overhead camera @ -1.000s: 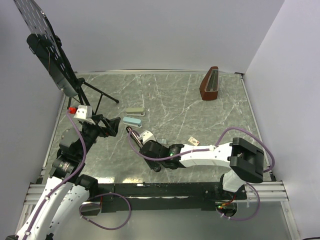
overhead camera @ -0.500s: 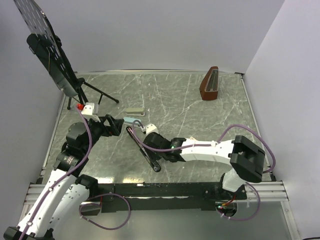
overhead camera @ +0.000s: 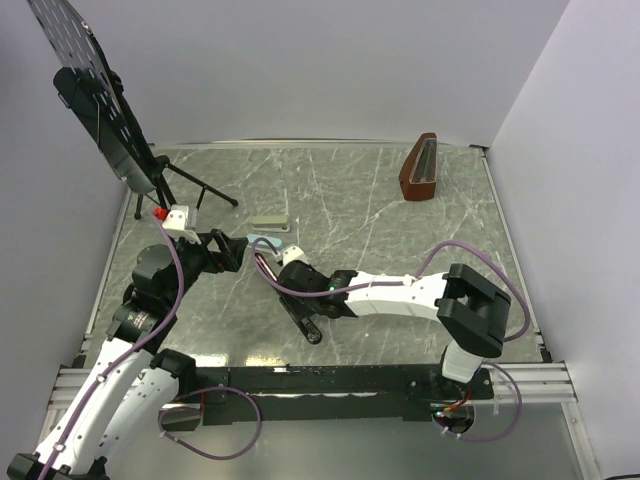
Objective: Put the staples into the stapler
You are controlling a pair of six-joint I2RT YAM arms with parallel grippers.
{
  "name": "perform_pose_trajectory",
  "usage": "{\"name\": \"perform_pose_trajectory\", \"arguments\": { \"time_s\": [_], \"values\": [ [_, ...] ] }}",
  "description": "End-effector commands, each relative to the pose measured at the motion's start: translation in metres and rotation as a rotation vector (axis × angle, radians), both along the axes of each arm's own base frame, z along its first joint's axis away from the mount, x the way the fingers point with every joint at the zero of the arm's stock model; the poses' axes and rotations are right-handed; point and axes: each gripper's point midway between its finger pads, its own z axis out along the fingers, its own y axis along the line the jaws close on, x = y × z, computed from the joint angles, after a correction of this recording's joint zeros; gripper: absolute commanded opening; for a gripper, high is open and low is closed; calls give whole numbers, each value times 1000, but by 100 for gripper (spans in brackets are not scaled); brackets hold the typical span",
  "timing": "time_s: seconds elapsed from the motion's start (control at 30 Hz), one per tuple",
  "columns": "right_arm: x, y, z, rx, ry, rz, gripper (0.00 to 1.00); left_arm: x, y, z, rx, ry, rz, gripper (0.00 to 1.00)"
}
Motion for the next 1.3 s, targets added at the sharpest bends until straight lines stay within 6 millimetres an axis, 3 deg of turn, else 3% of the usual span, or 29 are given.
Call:
{"name": "perform_pose_trajectory", "arguments": {
  "time_s": [0.0,0.43,0.93,1.27],
  "values": [
    [4,8,4,1,-3,7,55,0,-1,20,-19,-54,-7,99],
    [-5,-2,-14,-35,41,6,55,1,-1,20,-18,-54,-8,99],
    [6,-9,-3,-10,5,-90,55,0,0,21,-19,-59,-2,99],
    [4,-10,-6,-4,24,-85,55,0,1,21,-17,-59,-1,99]
  ]
}}
